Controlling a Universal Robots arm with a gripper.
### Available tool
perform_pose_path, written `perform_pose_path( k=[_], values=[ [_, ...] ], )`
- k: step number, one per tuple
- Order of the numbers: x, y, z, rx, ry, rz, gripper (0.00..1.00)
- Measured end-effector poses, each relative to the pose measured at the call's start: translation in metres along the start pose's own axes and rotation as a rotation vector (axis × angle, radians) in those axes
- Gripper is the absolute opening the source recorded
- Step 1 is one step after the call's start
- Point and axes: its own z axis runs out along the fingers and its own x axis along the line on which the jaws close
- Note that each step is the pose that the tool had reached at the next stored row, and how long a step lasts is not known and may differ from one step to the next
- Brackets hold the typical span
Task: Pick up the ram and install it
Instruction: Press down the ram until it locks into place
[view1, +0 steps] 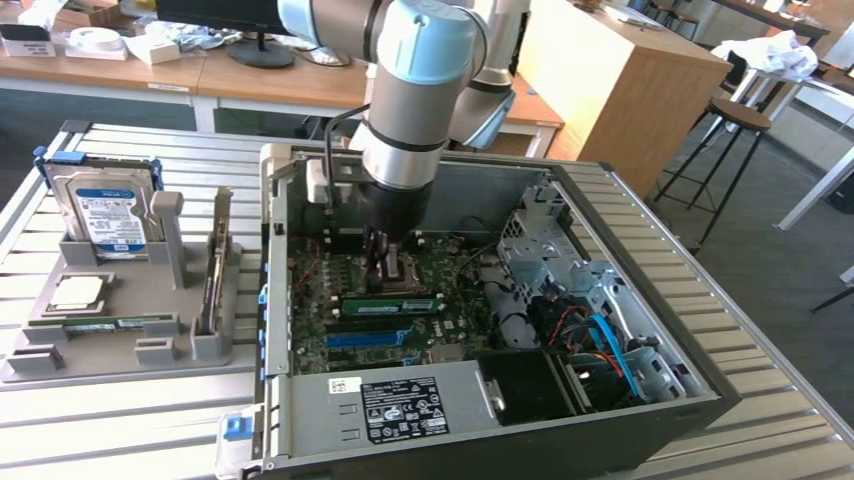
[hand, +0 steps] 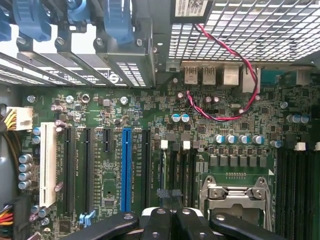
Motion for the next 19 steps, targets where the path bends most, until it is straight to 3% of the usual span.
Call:
perform_pose_path(
  k=[19],
  values=[
    [-0.0001, -0.0001, 0.0103, 0.0002, -0.0003, 0.0, 0.1]
  ],
)
